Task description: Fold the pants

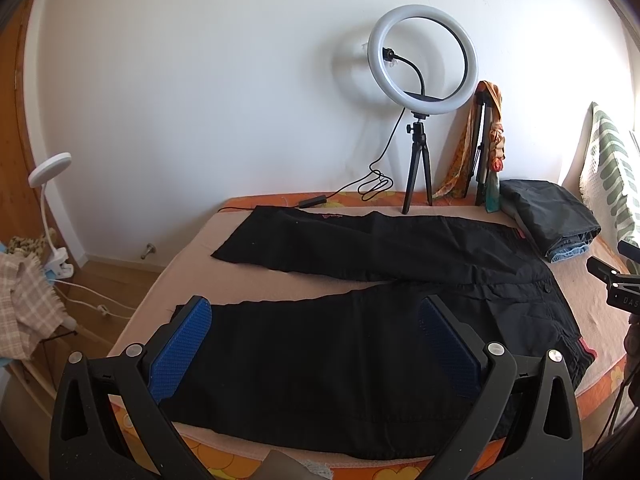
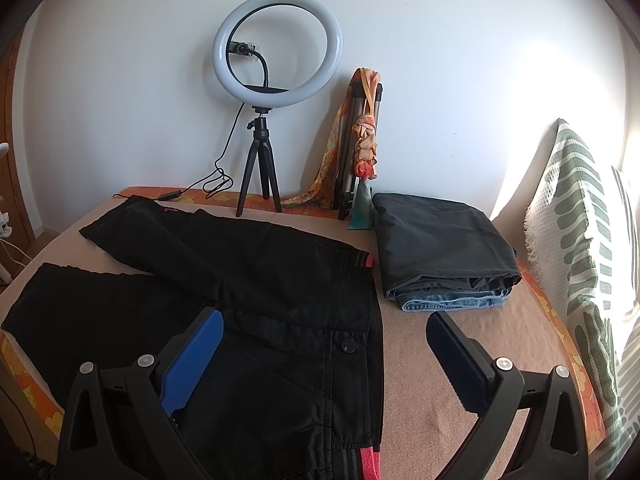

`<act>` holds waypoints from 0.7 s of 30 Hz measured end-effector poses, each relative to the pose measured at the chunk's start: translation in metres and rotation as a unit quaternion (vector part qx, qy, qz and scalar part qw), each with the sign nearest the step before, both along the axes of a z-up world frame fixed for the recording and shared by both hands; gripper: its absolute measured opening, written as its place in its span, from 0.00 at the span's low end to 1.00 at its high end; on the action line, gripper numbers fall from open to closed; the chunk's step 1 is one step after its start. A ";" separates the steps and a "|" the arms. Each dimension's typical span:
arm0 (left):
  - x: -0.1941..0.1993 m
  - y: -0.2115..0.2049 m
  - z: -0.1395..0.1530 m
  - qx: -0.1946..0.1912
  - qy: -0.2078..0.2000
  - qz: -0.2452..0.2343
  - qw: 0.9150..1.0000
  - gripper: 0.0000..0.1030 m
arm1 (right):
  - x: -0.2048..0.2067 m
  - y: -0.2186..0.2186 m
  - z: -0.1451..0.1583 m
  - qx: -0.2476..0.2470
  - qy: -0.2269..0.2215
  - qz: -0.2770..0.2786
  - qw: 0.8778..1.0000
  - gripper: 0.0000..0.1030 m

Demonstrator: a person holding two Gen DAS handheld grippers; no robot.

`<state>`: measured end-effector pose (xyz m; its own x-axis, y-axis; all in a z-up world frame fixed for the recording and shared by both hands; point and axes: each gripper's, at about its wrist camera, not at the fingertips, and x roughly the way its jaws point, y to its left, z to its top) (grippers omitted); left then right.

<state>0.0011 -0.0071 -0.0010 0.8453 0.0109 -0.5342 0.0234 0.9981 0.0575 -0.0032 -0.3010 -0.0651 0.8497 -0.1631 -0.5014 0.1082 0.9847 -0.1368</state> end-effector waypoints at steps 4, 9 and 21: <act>0.000 0.000 0.001 0.001 -0.001 0.000 1.000 1.00 | 0.000 0.000 0.000 0.000 0.000 0.000 1.000 1.00; 0.001 0.000 0.001 0.000 0.000 0.001 1.000 1.00 | 0.000 0.002 -0.002 0.000 0.001 0.000 1.000 1.00; 0.001 0.001 0.000 0.000 0.000 0.001 1.000 1.00 | 0.001 0.002 -0.004 0.000 0.002 0.000 1.000 1.00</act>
<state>0.0022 -0.0062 -0.0007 0.8450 0.0122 -0.5346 0.0218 0.9981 0.0572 -0.0026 -0.2987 -0.0689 0.8478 -0.1631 -0.5046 0.1072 0.9846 -0.1381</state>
